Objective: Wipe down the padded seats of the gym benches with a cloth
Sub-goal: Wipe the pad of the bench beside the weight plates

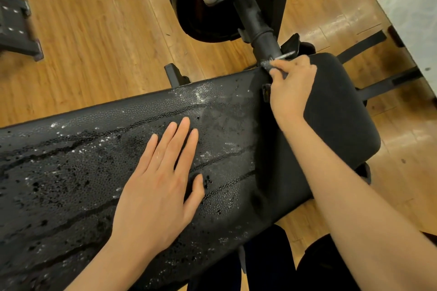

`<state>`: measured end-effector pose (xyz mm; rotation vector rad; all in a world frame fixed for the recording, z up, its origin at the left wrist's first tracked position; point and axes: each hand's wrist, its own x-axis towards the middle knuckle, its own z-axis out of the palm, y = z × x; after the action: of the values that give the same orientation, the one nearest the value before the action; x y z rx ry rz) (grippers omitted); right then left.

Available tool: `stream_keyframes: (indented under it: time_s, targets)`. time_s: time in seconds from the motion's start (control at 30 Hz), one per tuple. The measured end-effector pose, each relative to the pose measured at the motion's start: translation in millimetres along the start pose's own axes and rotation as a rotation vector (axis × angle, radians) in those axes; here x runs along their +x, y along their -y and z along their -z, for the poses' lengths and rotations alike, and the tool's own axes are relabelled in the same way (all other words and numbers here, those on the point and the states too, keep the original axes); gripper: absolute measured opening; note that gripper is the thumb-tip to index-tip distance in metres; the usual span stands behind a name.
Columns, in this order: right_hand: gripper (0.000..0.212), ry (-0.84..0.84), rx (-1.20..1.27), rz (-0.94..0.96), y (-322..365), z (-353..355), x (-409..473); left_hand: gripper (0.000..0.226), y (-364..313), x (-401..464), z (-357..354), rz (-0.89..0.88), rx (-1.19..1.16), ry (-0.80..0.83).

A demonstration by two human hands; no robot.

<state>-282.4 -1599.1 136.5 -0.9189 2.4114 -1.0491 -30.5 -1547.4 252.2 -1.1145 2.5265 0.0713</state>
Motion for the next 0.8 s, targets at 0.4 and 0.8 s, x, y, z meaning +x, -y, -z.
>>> stream_keyframes:
  time_s: [0.4, 0.8]
  targets:
    - [0.019, 0.06, 0.261, 0.224, 27, -18, -41, 0.069, 0, 0, -2, -0.002, -0.015, -0.002]
    - [0.023, 0.142, 0.262, 0.194, 42, -19, -50, 0.069, 0, -1, -1, 0.001, -0.008, -0.005]
